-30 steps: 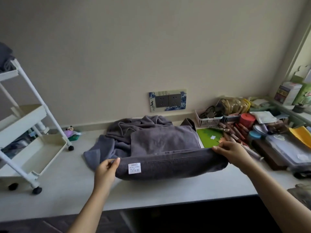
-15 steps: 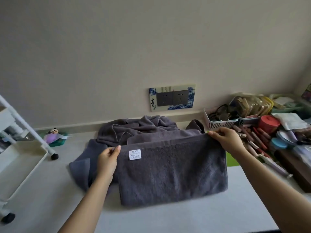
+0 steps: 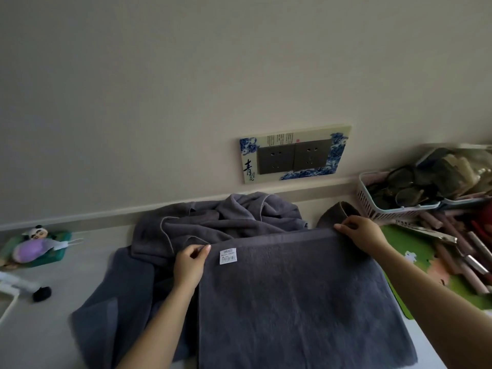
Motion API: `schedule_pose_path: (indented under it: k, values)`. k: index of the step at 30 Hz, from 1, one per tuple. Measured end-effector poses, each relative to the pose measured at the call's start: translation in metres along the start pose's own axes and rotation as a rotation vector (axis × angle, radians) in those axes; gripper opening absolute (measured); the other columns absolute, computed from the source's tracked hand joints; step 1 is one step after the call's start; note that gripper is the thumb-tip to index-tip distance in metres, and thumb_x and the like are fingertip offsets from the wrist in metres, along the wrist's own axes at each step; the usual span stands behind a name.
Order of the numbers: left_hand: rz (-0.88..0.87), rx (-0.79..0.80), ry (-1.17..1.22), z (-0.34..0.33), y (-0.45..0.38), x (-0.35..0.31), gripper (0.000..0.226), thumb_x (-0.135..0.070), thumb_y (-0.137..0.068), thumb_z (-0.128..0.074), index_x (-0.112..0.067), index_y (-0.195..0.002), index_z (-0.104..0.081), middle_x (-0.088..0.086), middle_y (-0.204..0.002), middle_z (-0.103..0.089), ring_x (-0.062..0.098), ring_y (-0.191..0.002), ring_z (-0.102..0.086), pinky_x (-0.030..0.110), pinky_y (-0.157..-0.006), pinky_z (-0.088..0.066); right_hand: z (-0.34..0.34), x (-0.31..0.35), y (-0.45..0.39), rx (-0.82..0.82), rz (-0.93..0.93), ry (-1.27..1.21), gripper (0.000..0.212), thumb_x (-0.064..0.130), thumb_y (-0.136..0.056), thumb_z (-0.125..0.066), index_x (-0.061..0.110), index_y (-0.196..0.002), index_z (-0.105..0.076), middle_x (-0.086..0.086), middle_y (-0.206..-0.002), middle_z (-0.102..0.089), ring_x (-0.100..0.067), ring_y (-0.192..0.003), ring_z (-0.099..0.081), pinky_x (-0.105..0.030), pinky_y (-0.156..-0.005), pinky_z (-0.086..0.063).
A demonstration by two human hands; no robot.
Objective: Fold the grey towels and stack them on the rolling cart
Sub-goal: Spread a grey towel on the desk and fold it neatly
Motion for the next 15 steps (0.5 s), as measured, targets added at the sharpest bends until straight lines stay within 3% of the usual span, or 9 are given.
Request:
schedule_pose_path:
  k: [3, 7, 11, 15]
  values:
    - [0.046, 0.017, 0.009, -0.003, -0.005, 0.007, 0.017, -0.025, -0.085, -0.067, -0.012, -0.092, -0.059, -0.005, -0.087, -0.061, 0.017, -0.088, -0.058, 0.027, -0.076, -0.041, -0.008, -0.005, -0.005, 0.021, 0.026, 0.045, 0.018, 0.030, -0.082, -0.069, 0.015, -0.078, -0.061, -0.007, -0.083, -0.064, -0.027, -0.084, -0.060, -0.027, -0.068, -0.037]
    - [0.194, 0.202, 0.128, -0.011, -0.002, 0.017, 0.029, -0.035, -0.083, -0.068, -0.010, -0.097, -0.067, 0.005, -0.094, -0.071, 0.018, -0.090, -0.066, 0.033, -0.080, -0.052, -0.014, -0.007, -0.008, 0.040, 0.079, 0.095, 0.014, 0.027, -0.083, -0.067, 0.015, -0.086, -0.060, -0.011, -0.094, -0.068, -0.029, -0.089, -0.062, -0.030, -0.070, -0.042]
    - [0.318, 0.437, 0.111, -0.016, 0.013, 0.018, 0.031, -0.036, -0.079, -0.070, -0.013, -0.100, -0.071, 0.003, -0.096, -0.074, 0.018, -0.097, -0.067, 0.032, -0.087, -0.050, -0.016, -0.010, -0.013, 0.058, 0.094, 0.177, 0.030, 0.035, -0.090, -0.056, 0.015, -0.111, -0.062, -0.016, -0.112, -0.062, -0.033, -0.107, -0.053, -0.035, -0.089, -0.040]
    - [0.330, 0.483, 0.031, -0.014, 0.031, 0.017, 0.030, -0.023, -0.085, -0.067, -0.021, -0.114, -0.060, -0.002, -0.109, -0.069, 0.012, -0.097, -0.062, 0.025, -0.070, -0.045, -0.013, 0.010, 0.005, -0.092, 0.164, 0.322, 0.032, 0.041, -0.090, -0.053, 0.023, -0.115, -0.063, -0.011, -0.119, -0.054, -0.035, -0.116, -0.041, -0.040, -0.097, -0.029]
Point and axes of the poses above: each hand's wrist, its own y-axis away from the middle knuckle, its own z-axis out of the back of the hand, x = y × z, the point moved 7 cm from there along -y, towards the middle knuckle
